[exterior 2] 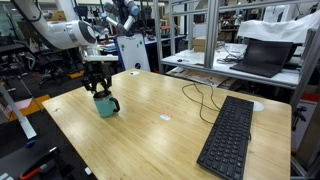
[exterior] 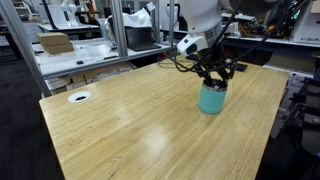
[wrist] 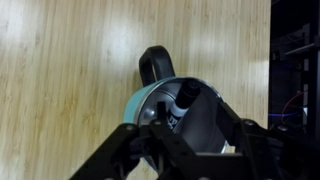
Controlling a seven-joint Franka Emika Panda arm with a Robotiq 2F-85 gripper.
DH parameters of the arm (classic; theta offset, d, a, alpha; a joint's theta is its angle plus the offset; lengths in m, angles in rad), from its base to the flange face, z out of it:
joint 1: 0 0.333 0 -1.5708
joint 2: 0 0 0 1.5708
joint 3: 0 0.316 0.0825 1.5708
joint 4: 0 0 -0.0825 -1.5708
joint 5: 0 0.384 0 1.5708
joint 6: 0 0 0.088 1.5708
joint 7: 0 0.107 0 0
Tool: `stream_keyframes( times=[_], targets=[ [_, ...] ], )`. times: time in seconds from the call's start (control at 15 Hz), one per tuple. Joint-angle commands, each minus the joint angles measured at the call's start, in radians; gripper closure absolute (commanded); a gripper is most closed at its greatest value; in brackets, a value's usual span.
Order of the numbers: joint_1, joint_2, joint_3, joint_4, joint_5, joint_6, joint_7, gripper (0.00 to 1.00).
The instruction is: Remove the marker from the mug cup and put it on the table then put it back in the mug cup
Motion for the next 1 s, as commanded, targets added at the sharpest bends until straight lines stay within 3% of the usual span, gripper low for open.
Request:
stream_keyframes(
  times=[0.0, 0.33, 0.4, 0.47, 0.67, 0.93],
  targets=[
    [0.008, -0.003, -0.010, -0.005, -0.024, -0.031, 0.013, 0.46],
    [0.005, 0.012, -0.016, -0.007, -0.026, -0.053, 0.014, 0.57],
    [0.005, 0.017, -0.018, -0.005, -0.028, -0.052, 0.013, 0.78],
    [0.005, 0.022, -0.019, -0.003, -0.030, -0.053, 0.011, 0.79],
    [0.005, 0.028, -0.023, 0.005, -0.045, -0.056, 0.010, 0.99],
    [0.005, 0.020, -0.023, 0.013, -0.062, -0.062, 0.002, 0.95]
  ],
)
